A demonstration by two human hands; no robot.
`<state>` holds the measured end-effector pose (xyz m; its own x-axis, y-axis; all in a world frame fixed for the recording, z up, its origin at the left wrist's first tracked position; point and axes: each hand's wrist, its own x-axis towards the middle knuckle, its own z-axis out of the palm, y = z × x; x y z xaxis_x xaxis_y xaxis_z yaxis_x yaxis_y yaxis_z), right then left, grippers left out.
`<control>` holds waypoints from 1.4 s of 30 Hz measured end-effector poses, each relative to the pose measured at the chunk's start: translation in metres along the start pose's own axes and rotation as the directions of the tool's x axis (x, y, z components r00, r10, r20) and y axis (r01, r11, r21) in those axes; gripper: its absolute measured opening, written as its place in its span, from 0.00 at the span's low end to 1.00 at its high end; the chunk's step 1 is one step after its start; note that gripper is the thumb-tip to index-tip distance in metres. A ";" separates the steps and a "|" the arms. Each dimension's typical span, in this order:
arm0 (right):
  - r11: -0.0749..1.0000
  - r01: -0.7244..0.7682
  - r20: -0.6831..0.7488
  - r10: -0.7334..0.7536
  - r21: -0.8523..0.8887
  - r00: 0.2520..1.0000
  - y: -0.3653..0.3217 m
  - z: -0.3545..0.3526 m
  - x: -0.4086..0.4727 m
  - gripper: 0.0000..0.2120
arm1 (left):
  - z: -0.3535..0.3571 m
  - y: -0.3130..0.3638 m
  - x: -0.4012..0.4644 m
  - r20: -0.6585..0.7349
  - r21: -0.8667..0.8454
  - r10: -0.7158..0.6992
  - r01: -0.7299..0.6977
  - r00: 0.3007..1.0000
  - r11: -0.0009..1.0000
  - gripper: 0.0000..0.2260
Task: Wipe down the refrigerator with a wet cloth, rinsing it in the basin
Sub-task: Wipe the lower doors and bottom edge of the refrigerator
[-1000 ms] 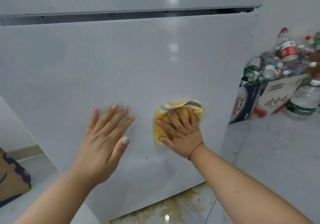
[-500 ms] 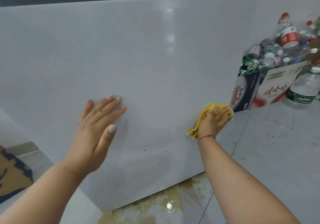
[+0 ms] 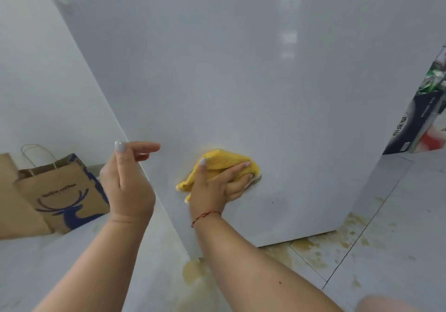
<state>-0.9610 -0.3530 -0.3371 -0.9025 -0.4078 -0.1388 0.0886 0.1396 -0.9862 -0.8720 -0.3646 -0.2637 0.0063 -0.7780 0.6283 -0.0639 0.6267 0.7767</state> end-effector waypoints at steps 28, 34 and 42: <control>0.995 0.053 0.594 -0.095 0.088 0.799 0.020 -0.126 -0.033 0.40 | 0.013 0.022 -0.065 0.527 -0.132 -0.766 0.926 0.368 0.354 0.25; 0.987 0.111 0.460 -0.047 -0.113 0.887 0.014 -0.150 -0.011 0.27 | 0.021 0.018 -0.070 0.524 -0.285 -0.751 0.914 0.402 0.290 0.35; 0.980 0.173 0.532 -0.095 -0.099 0.842 0.007 -0.172 0.038 0.21 | 0.025 0.015 -0.070 0.743 -0.070 -0.601 0.928 0.294 0.366 0.31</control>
<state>-1.0668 -0.2125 -0.3337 -0.5438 -0.8362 -0.0709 -0.1113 0.1557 -0.9815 -0.8985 -0.3014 -0.2972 -0.7015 -0.6386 -0.3163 0.0526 -0.4891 0.8707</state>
